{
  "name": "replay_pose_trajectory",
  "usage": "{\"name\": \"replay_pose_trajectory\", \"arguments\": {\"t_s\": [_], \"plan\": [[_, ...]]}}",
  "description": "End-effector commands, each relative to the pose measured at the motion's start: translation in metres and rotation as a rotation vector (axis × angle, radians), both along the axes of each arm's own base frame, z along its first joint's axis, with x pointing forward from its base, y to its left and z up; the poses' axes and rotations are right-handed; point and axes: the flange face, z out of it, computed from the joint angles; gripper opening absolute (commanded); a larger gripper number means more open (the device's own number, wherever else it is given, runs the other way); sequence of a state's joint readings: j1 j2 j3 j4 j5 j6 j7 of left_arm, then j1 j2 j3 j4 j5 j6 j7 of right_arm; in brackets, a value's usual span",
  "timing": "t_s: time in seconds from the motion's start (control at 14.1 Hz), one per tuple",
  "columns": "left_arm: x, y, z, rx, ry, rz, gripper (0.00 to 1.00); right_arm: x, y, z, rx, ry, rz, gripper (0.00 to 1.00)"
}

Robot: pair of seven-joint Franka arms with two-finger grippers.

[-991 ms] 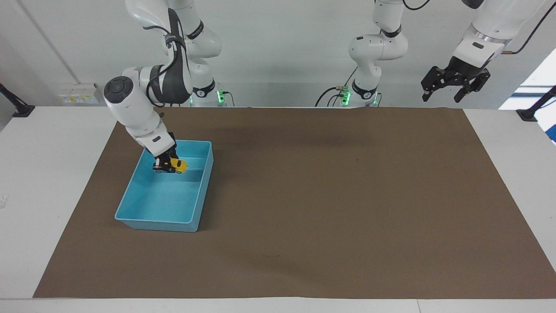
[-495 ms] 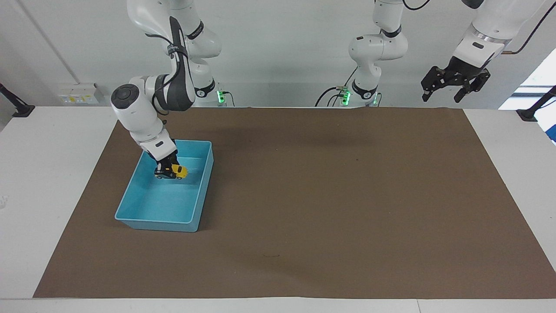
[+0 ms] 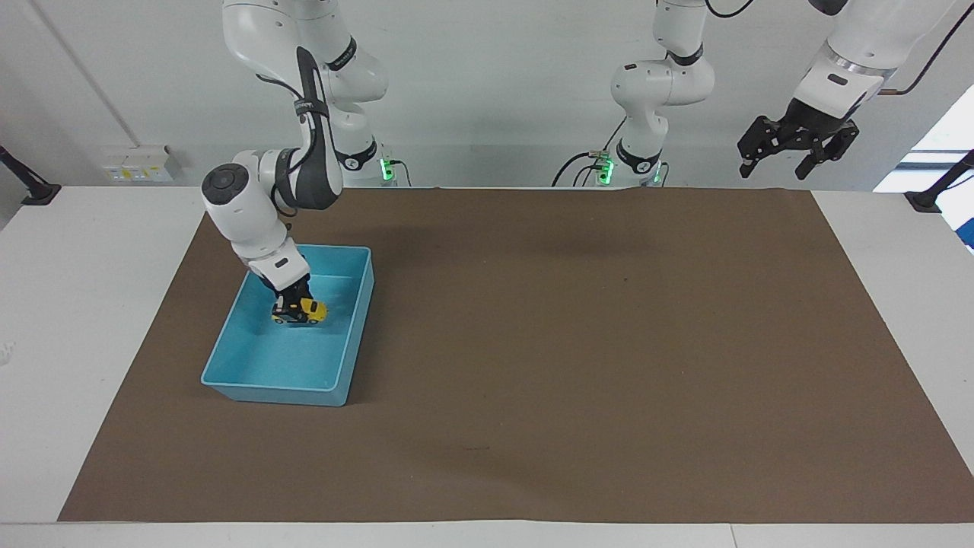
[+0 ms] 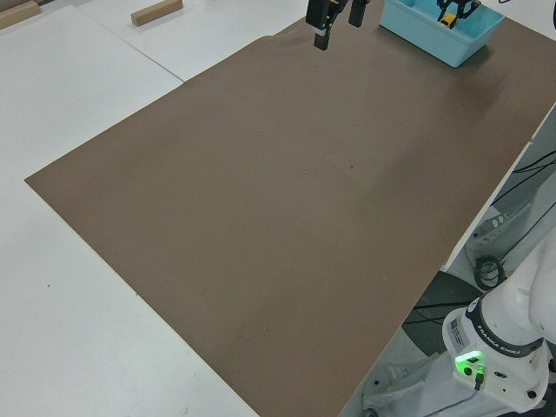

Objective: Wind up and store yellow beetle car
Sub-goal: 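Lower the held car onto the box floor with the right gripper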

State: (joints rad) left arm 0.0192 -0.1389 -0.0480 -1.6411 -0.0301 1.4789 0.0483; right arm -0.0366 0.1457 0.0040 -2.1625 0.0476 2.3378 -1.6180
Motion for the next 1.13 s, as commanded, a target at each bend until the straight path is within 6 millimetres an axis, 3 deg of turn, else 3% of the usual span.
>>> {"name": "replay_pose_trajectory", "arguments": {"t_s": [0.0,0.07,0.78,0.92,0.99,1.06], "plan": [[0.002,0.002,0.001,-0.006,-0.001,0.011,1.00,0.000,-0.002,-0.004,-0.010,-0.014,0.028,0.00],[0.002,0.002,0.001,-0.006,-0.001,0.011,1.00,0.000,-0.004,-0.012,-0.009,-0.003,0.028,0.00],[0.002,0.002,0.001,-0.006,-0.001,0.011,1.00,0.004,0.002,-0.019,-0.010,-0.023,0.034,0.01],[0.002,0.002,0.001,-0.006,-0.001,0.011,1.00,0.004,0.001,-0.019,-0.011,-0.023,0.031,0.27],[0.002,0.002,0.001,-0.006,-0.001,0.011,1.00,0.004,0.001,-0.019,-0.009,-0.021,0.024,0.57],[0.002,0.002,0.001,-0.006,-0.001,0.011,1.00,0.004,0.003,-0.019,-0.009,-0.020,0.024,0.69]]}}
